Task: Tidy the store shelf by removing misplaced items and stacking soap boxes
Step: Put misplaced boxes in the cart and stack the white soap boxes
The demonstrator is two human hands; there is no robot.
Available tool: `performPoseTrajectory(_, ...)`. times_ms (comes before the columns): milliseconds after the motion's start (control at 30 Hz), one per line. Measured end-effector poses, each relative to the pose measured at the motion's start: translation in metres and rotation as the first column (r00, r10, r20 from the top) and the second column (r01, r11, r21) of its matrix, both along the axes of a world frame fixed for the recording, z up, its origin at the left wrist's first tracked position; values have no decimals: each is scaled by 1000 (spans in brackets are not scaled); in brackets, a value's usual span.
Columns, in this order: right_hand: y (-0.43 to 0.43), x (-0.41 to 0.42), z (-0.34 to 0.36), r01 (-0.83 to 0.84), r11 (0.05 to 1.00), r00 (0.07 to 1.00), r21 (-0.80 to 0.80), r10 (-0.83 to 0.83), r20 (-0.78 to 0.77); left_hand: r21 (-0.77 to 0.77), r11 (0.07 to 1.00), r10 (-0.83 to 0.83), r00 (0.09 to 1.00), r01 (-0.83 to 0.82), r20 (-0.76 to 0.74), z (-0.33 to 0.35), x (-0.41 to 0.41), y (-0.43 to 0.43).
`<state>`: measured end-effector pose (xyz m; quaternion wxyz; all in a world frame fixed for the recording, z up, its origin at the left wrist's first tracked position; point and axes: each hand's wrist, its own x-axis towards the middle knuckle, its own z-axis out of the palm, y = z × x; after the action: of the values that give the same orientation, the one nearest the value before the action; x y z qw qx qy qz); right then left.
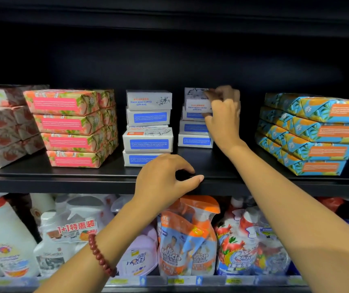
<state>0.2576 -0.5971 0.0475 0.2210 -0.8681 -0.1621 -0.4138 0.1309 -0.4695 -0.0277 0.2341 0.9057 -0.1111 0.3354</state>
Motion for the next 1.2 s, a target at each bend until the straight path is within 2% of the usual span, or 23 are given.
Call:
performPoseTrajectory(133, -11, -3, -8, -71, 995, 956, -67, 87, 280, -41, 999, -19, 1000, 18, -16, 0, -3, 2)
performPoseTrajectory(200, -18, -14, -8, -114, 989, 915, -98, 143, 376, -242, 967, -88, 996, 85, -2, 2, -6, 0)
performPoseTrajectory(267, -26, -33, -10, -178, 978, 861, -106, 207, 464, -521, 839, -173, 985, 160, 23, 11, -9, -2)
performPoseTrajectory(333, -31, -51, -18, -223, 966, 794, -130, 257, 550, -744, 642, -254, 967, 187, 24, 26, -11, -3)
performPoseTrajectory(400, -34, -66, -28, -253, 951, 722, -179, 309, 619, -874, 464, -328, 945, 144, -18, 43, -15, -1)
performPoseTrajectory(433, -34, -72, -33, -257, 943, 688, -210, 331, 646, -901, 419, -345, 938, 113, -42, 49, -16, 0)
performPoseTrajectory(467, -33, -78, -37, -250, 937, 655, -244, 349, 670, -901, 424, -349, 935, 93, -67, 52, -17, 2)
performPoseTrajectory(567, -30, -85, -46, -217, 925, 598, -311, 378, 707, -835, 537, -365, 925, 120, -101, 51, -22, 5)
performPoseTrajectory(667, -35, -88, -47, -266, 896, 637, -355, 440, 633, -839, 499, -406, 914, 217, -5, 44, -24, 8)
performPoseTrajectory(733, -41, -92, -42, -354, 865, 679, -355, 498, 539, -806, 520, -372, 924, 283, 85, 40, -25, 10)
performPoseTrajectory(833, -45, -103, -32, -474, 867, 775, -154, 493, 394, -757, 569, -358, 926, 321, 123, 37, -28, 13)
performPoseTrajectory(933, -45, -112, -22, -518, 853, 852, 66, 508, 127, -702, 611, -407, 906, 366, 117, 31, -30, 17)
performPoseTrajectory(1033, -48, -116, -17, -604, 757, 762, 250, 640, -96, -619, 661, -448, 885, 424, 129, 26, -29, 22)
performPoseTrajectory(1100, -49, -119, -16, -629, 735, 737, 254, 668, -107, -590, 676, -459, 879, 441, 131, 24, -28, 24)
performPoseTrajectory(1200, -46, -122, -19, -615, 784, 788, 84, 615, 33, -600, 658, -487, 865, 456, 123, 25, -28, 28)
